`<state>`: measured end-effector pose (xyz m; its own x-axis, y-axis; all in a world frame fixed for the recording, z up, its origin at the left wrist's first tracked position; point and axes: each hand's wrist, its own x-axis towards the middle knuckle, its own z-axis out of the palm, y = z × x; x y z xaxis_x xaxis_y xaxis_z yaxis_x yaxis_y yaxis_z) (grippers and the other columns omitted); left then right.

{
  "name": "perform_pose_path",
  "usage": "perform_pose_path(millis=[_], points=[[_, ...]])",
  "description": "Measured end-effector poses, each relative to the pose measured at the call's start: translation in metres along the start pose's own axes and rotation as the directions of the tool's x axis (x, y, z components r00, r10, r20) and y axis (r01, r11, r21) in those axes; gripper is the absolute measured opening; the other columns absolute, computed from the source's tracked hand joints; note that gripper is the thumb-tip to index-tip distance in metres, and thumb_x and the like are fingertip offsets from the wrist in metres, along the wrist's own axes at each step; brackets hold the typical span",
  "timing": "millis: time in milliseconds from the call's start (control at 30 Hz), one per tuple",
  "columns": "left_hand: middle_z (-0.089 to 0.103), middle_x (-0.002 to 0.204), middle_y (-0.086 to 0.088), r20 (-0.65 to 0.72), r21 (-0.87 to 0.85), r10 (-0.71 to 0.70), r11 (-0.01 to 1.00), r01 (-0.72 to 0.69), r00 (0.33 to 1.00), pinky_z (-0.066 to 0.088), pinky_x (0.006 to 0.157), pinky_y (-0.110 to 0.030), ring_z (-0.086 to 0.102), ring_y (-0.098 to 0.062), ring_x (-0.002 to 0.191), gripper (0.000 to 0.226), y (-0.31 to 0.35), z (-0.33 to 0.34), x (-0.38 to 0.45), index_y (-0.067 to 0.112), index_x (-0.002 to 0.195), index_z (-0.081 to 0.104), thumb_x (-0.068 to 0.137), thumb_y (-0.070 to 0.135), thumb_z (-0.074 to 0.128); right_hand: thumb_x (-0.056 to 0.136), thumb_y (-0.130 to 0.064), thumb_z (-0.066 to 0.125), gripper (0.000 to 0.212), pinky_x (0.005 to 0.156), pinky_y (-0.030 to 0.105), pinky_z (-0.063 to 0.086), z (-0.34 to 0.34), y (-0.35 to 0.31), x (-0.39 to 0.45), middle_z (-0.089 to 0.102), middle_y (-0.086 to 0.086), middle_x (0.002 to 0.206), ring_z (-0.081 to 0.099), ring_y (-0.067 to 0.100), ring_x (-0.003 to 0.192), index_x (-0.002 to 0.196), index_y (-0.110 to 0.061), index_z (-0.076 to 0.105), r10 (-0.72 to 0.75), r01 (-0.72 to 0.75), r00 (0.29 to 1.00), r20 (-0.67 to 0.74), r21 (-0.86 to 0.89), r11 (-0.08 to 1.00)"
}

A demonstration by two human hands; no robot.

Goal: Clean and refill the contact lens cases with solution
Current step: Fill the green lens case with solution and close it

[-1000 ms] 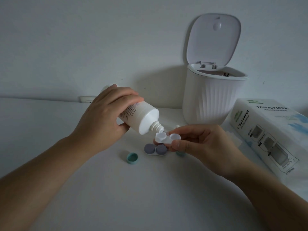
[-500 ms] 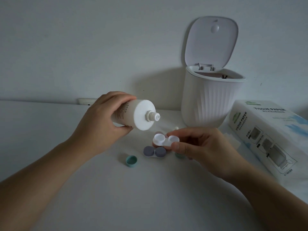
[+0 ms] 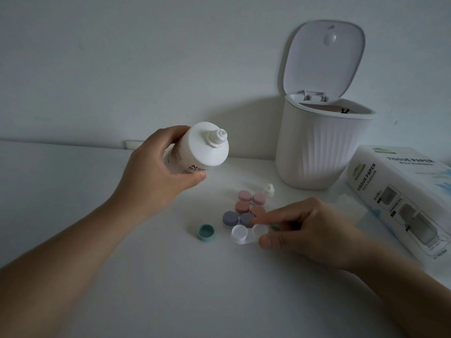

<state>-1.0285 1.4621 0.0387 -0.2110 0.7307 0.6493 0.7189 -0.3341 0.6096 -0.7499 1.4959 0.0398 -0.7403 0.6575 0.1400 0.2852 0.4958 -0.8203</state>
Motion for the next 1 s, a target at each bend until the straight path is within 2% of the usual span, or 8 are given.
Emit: perform_pose_path(millis=[67,167,367,567,700,767,900,1000], points=[[0.066,0.116,0.023,0.002,-0.009,-0.005,1.000,0.005,1.000,0.035,0.079,0.003,0.054,0.018,0.105,0.063,0.0000,0.0005,-0.0002,0.032,0.123,0.061,0.068,0.020,0.090,0.065,-0.045,0.080,0.030,0.052,0.007,0.028,-0.0001,0.0026,-0.0003,0.038,-0.016,0.048,0.036,0.000,0.047,0.094,-0.048,0.078,0.063,-0.063,0.998,0.004,-0.069,0.996],[0.066,0.114,0.023,0.004,-0.010,-0.005,1.000,0.005,1.000,0.036,0.080,0.003,0.054,0.016,0.105,0.062,0.0007,0.0015,-0.0005,0.034,0.120,0.061,0.067,0.020,0.090,0.057,-0.059,0.075,0.032,0.051,0.013,0.027,-0.0009,0.0057,-0.0001,0.035,-0.011,0.053,0.031,0.003,0.052,0.089,-0.061,0.073,0.100,-0.100,0.995,-0.006,-0.132,0.986],[0.066,0.115,0.025,0.013,-0.018,-0.015,1.000,0.015,1.000,0.035,0.079,0.003,0.055,0.016,0.106,0.063,0.0005,0.0013,-0.0008,0.035,0.121,0.061,0.067,0.021,0.090,0.070,-0.044,0.085,0.036,0.051,0.010,0.031,-0.0024,0.0040,-0.0009,0.044,-0.014,0.050,0.038,0.000,0.049,0.090,-0.068,0.068,0.124,-0.118,0.992,0.007,-0.247,0.962],[0.065,0.114,0.028,0.017,-0.017,-0.018,1.000,0.018,1.000,0.035,0.079,0.003,0.055,0.016,0.106,0.062,0.0008,0.0021,-0.0012,0.038,0.119,0.059,0.067,0.023,0.090,0.072,-0.053,0.079,0.032,0.054,0.010,0.036,-0.0042,0.0031,-0.0019,0.052,-0.017,0.054,0.045,-0.002,0.051,0.095,-0.070,0.065,0.131,-0.102,0.989,0.073,-0.318,0.943],[0.065,0.113,0.028,0.022,-0.014,-0.014,1.000,0.014,1.000,0.035,0.079,0.003,0.055,0.015,0.106,0.062,0.0012,0.0021,-0.0015,0.039,0.118,0.059,0.067,0.024,0.090,0.075,-0.049,0.079,0.034,0.056,0.010,0.038,-0.0056,0.0015,-0.0030,0.052,-0.016,0.057,0.046,-0.002,0.052,0.094,-0.072,0.063,0.122,-0.087,0.989,0.084,-0.340,0.937],[0.065,0.112,0.029,0.024,-0.014,-0.009,1.000,0.009,1.000,0.035,0.079,0.003,0.055,0.016,0.105,0.061,0.0016,0.0020,-0.0018,0.040,0.117,0.059,0.067,0.023,0.090,0.074,-0.045,0.082,0.031,0.055,0.011,0.037,-0.0055,0.0022,-0.0036,0.050,-0.014,0.058,0.044,-0.001,0.051,0.092,-0.065,0.067,0.116,-0.093,0.992,0.050,-0.324,0.941],[0.065,0.114,0.030,0.024,-0.013,-0.001,1.000,0.001,1.000,0.035,0.080,0.004,0.054,0.017,0.105,0.062,0.0018,0.0016,-0.0018,0.039,0.118,0.059,0.067,0.022,0.090,0.074,-0.035,0.085,0.021,0.053,0.013,0.037,-0.0053,0.0052,-0.0040,0.051,-0.015,0.056,0.043,0.001,0.050,0.084,-0.033,0.067,0.102,-0.107,0.994,-0.033,-0.330,0.938],[0.064,0.115,0.030,0.024,-0.017,0.004,1.000,-0.004,1.000,0.034,0.080,0.004,0.053,0.018,0.105,0.062,0.0025,0.0013,-0.0020,0.040,0.118,0.059,0.067,0.022,0.090,0.076,-0.035,0.083,0.021,0.054,0.015,0.040,-0.0043,0.0053,-0.0041,0.059,-0.003,0.063,0.045,0.001,0.051,0.079,-0.029,0.064,0.099,-0.105,0.994,-0.037,-0.379,0.919]])
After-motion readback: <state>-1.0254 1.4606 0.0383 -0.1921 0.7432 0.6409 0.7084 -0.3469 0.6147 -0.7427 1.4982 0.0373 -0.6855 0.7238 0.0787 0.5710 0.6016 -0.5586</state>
